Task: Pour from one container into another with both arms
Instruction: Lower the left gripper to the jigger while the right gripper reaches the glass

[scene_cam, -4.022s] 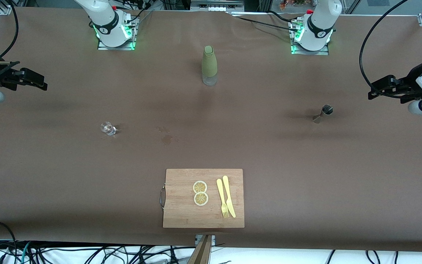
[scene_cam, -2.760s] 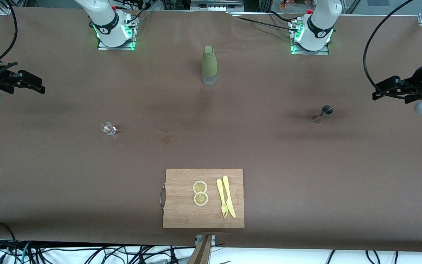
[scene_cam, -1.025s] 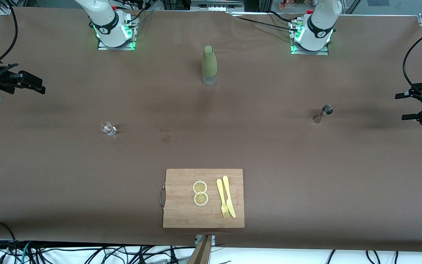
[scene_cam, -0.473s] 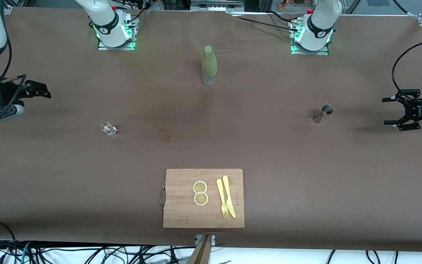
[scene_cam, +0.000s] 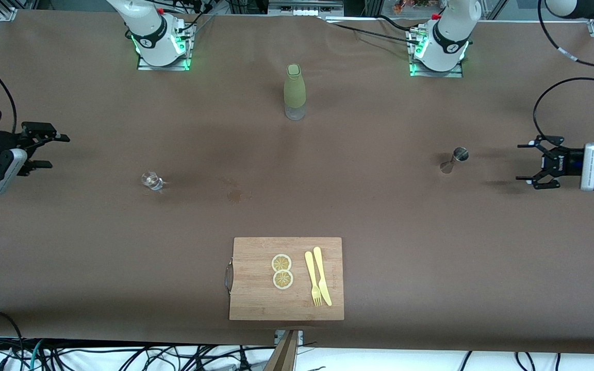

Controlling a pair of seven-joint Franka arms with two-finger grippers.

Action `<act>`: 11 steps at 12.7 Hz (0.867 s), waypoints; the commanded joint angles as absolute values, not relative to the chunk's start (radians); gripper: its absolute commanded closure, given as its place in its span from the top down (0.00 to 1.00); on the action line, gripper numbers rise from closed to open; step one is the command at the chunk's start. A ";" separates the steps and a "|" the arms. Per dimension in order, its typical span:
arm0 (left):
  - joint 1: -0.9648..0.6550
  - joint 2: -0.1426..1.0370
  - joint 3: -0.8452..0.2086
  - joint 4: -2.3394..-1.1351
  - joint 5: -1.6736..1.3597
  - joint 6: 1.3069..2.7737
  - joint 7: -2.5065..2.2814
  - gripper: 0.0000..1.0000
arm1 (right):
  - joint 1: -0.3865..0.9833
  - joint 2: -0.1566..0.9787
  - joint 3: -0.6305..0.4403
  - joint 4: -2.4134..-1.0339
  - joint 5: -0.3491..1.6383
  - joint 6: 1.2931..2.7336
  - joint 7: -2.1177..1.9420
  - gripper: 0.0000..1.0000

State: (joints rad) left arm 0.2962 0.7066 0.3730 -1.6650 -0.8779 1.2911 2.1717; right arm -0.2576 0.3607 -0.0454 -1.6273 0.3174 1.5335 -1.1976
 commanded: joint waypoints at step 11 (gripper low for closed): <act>0.304 0.916 0.379 -1.752 -1.040 1.184 2.816 1.00 | -0.319 0.770 -0.034 -1.687 0.871 1.625 -2.313 0.99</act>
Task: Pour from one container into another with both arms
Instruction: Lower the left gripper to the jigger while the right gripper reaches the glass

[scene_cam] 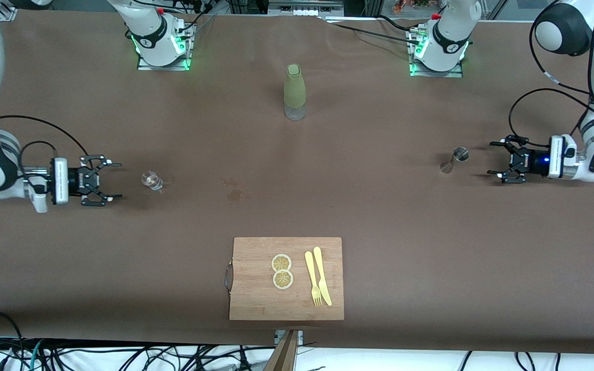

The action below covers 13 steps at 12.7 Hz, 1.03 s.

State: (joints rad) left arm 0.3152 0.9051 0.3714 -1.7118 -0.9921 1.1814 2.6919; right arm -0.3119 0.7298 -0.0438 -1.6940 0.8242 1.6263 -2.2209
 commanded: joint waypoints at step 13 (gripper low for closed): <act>0.245 0.962 0.302 -1.779 -1.126 1.238 2.964 1.00 | -0.301 0.923 0.006 -1.678 0.982 1.580 -2.586 0.87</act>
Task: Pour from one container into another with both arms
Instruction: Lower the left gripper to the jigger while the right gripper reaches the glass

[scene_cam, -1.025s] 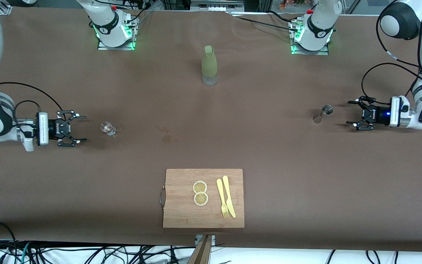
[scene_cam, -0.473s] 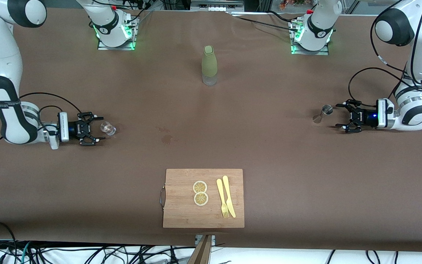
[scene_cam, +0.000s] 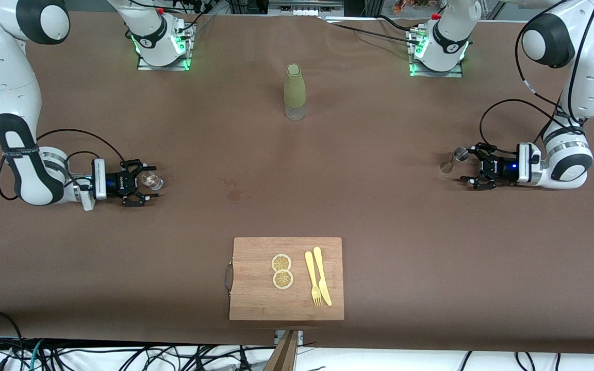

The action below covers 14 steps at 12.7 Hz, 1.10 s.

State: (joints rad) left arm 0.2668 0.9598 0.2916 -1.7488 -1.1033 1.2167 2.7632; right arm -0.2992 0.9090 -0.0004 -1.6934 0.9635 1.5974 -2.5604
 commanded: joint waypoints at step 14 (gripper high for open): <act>0.232 0.953 0.288 -1.801 -1.123 1.243 2.954 0.74 | -0.299 0.933 0.011 -1.632 0.982 1.523 -2.562 0.30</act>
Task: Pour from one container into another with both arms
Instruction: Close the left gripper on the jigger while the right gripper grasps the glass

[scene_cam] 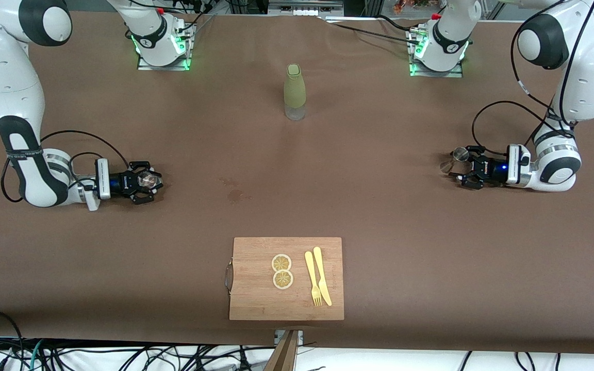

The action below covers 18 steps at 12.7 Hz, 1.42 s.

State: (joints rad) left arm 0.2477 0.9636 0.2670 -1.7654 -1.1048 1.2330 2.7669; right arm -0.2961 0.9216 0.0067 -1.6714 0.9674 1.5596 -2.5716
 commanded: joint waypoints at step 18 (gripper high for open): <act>0.233 0.953 0.302 -1.793 -1.120 1.230 2.976 0.00 | -0.284 0.890 0.147 -1.489 0.977 1.477 -2.257 0.23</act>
State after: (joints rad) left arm 0.2484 0.9626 0.2811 -1.7655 -1.1053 1.2241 2.7726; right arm -0.2744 0.9176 0.1373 -1.4913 0.9693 1.5014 -2.3035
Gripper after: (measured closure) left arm 0.797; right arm 0.767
